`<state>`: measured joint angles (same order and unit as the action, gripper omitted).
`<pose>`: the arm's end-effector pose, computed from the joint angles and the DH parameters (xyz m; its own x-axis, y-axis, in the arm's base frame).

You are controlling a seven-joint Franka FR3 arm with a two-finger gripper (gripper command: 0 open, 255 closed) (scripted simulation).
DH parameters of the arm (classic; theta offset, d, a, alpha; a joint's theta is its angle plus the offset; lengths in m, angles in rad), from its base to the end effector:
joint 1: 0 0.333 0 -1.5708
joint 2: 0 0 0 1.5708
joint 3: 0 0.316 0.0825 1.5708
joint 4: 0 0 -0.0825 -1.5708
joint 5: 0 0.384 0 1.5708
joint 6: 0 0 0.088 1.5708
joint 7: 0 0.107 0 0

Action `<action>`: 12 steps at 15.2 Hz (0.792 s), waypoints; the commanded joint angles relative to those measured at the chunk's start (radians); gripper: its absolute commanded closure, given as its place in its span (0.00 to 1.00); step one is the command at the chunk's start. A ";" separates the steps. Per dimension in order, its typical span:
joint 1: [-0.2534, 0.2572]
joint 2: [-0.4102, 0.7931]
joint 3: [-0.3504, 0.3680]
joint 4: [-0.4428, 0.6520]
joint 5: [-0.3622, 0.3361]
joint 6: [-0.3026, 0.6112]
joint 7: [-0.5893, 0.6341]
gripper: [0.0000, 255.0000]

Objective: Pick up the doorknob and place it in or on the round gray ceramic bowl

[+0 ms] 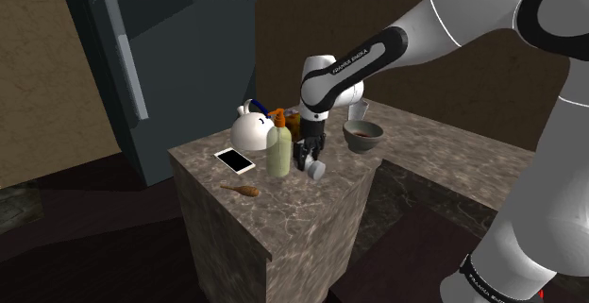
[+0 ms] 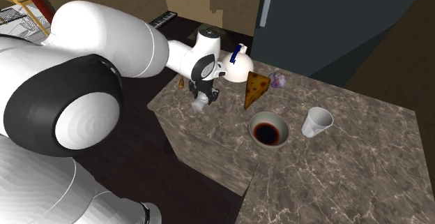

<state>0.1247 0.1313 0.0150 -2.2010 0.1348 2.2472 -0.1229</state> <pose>0.5310 0.0785 0.3163 0.9814 0.1764 -0.0764 0.1676 -0.9798 -0.1094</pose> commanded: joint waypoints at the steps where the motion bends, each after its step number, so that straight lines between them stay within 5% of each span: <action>1: 0.000 -0.015 0.000 0.010 -0.003 -0.025 0.004 1.00; 12: -0.001 -0.094 -0.002 0.072 -0.013 -0.165 0.021 1.00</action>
<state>0.1243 0.0442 0.0134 -2.1355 0.1227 2.0955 -0.1018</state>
